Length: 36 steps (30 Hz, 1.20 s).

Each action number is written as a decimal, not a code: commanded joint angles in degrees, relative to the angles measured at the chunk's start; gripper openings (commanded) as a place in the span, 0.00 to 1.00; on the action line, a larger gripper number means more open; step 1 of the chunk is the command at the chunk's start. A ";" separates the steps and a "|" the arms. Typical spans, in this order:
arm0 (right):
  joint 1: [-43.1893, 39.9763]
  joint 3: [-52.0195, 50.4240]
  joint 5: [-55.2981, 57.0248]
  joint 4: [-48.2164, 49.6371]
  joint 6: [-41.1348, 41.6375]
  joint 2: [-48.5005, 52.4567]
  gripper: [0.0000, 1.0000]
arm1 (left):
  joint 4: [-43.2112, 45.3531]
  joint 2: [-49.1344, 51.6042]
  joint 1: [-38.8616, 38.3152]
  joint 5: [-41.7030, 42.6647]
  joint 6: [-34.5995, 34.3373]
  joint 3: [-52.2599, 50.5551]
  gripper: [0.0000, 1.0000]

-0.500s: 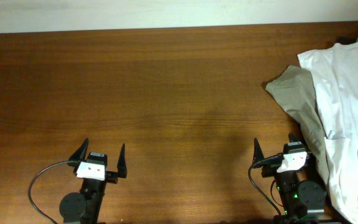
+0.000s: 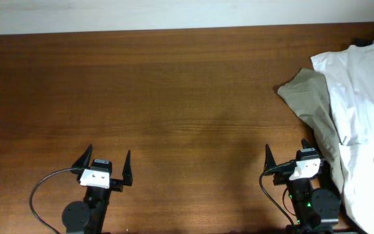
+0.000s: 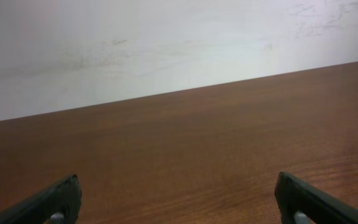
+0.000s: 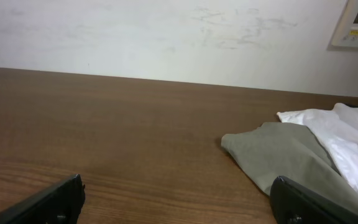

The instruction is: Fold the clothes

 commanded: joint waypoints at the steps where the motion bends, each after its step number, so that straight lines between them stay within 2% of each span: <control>1: 0.35 -0.50 -0.26 0.15 0.07 -0.48 0.99 | -0.22 -0.35 0.13 0.87 -0.74 -0.20 0.99; 17: 0.31 -0.42 0.13 -0.09 1.99 -0.44 0.99 | -0.22 -0.35 0.13 0.94 -0.85 -0.17 0.99; 19: 0.31 1.53 0.15 -2.91 3.96 0.37 0.99 | -1.46 -0.35 0.13 0.90 -4.42 0.76 0.99; 21: 0.31 5.68 1.44 -8.76 4.04 2.64 0.99 | -6.16 -0.11 0.13 0.87 -5.16 3.37 0.99; 25: 0.31 17.18 5.75 -19.26 5.29 13.64 0.99 | -11.52 5.29 0.13 0.87 -5.16 9.97 0.99; 27: 0.31 26.69 7.08 -27.54 6.10 23.63 0.99 | -15.41 10.86 0.13 0.85 -5.14 15.30 0.99; 30: 0.31 38.75 -1.57 -33.31 6.93 34.93 0.99 | -21.44 21.90 0.13 0.87 -5.14 24.22 0.99; 31: 0.24 41.20 1.64 -34.49 7.26 37.66 0.99 | -22.53 25.22 0.13 0.87 -5.14 26.40 0.99; 33: -1.27 41.59 27.54 -41.97 27.74 41.79 0.99 | -22.43 28.74 0.13 1.16 -5.16 27.74 0.99; 34: -3.58 41.57 33.09 -45.05 32.06 44.72 0.99 | -22.77 28.83 0.13 1.57 -5.16 27.74 0.99; 36: -10.73 41.57 33.40 -45.51 32.30 51.76 0.99 | -22.84 28.83 0.13 1.62 -5.18 27.74 0.99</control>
